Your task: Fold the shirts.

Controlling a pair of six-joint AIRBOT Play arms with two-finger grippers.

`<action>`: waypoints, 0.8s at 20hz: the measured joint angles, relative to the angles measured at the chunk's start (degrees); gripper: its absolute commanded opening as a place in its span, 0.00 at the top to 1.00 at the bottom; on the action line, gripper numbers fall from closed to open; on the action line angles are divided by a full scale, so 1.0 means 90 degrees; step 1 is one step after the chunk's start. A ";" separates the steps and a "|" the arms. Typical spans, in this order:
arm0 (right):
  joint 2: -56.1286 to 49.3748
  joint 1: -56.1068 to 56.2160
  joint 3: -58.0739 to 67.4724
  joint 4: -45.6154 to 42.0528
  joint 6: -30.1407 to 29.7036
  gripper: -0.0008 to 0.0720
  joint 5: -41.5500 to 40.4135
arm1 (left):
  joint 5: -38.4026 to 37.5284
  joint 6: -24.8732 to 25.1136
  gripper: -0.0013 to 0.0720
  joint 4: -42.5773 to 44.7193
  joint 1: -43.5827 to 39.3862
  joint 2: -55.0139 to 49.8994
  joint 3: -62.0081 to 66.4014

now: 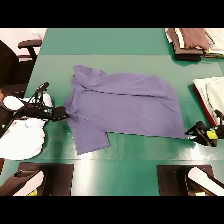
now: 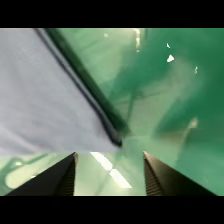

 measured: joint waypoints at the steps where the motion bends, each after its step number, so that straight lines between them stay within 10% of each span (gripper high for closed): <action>1: -0.0095 0.0121 -0.0044 0.0155 -0.0005 0.40 -0.0058 | 0.0000 0.0002 0.95 0.0000 0.0000 0.0000 0.0015; 5: -0.0600 0.0933 0.0168 0.0529 -0.0022 0.94 -0.0571 | -0.0039 0.0005 0.95 0.0010 0.0000 0.0000 0.0063; 16: 0.0969 0.2261 0.4017 0.0641 -0.0080 0.97 -0.0665 | -0.0571 -0.0068 0.95 0.0114 0.0000 0.1384 0.3507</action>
